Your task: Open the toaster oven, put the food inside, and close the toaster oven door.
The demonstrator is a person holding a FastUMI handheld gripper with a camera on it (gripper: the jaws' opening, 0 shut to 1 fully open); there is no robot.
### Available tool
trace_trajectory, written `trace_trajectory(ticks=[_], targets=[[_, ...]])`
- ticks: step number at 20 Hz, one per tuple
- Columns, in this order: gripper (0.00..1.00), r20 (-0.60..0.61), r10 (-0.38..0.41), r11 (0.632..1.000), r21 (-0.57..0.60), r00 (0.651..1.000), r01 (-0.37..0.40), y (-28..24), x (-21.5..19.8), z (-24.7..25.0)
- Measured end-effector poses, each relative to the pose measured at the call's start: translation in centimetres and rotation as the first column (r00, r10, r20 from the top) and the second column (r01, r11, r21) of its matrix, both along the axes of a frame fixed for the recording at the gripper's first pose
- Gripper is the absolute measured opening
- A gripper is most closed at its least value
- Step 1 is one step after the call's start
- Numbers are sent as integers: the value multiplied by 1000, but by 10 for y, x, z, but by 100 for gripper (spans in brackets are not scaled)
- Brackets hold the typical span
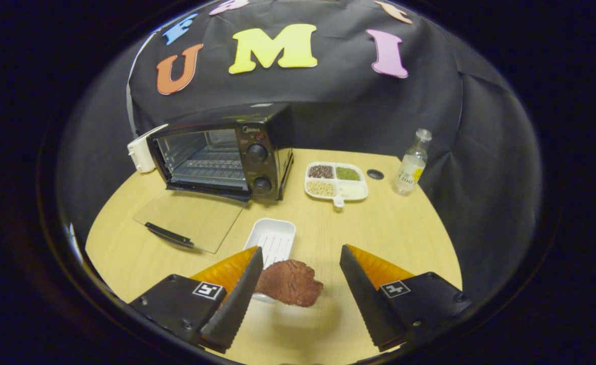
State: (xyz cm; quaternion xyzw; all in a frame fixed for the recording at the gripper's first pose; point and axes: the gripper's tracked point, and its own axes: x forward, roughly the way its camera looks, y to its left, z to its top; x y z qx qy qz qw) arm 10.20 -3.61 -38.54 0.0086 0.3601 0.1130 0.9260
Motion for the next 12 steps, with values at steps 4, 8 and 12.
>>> trace_trajectory(ticks=[4,8,12], targets=[[79,-171,104,978,198,980,-69,1,-10,-28],[55,-271,164,925,378,948,-52,11,-16,-31],[25,-325,196,876,482,925,-16,18,-18,-26]])
